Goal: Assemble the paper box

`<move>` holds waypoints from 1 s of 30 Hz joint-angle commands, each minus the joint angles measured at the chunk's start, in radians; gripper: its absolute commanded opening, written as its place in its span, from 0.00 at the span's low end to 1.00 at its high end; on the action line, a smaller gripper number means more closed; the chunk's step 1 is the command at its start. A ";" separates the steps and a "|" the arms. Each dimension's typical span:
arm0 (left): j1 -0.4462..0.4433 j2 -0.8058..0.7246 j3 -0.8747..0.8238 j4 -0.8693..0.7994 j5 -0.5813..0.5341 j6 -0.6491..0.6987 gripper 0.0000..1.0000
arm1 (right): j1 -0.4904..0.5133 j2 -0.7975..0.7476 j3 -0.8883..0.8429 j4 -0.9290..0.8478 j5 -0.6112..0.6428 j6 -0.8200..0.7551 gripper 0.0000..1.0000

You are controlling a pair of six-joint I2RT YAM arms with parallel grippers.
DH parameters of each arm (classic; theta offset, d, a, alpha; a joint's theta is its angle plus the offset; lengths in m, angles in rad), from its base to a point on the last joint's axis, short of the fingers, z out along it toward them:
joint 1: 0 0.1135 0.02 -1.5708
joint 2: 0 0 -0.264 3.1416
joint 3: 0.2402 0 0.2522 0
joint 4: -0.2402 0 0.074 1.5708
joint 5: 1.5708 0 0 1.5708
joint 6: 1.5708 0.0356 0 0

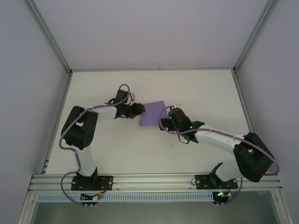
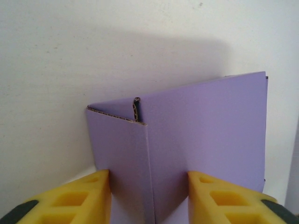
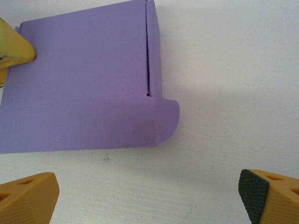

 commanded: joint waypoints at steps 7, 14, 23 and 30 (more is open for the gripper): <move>0.069 0.096 -0.117 0.224 0.241 -0.069 0.27 | -0.242 0.075 0.157 -0.043 -0.494 0.046 1.00; 0.087 0.114 -0.141 0.248 0.265 -0.065 0.26 | -0.336 0.280 0.299 -0.068 -0.697 0.081 1.00; 0.105 0.137 -0.151 0.279 0.293 -0.063 0.26 | -0.365 0.507 0.419 0.024 -0.970 0.143 0.91; 0.105 0.131 -0.132 0.233 0.277 -0.006 0.28 | -0.365 0.586 0.413 0.184 -1.113 0.238 0.75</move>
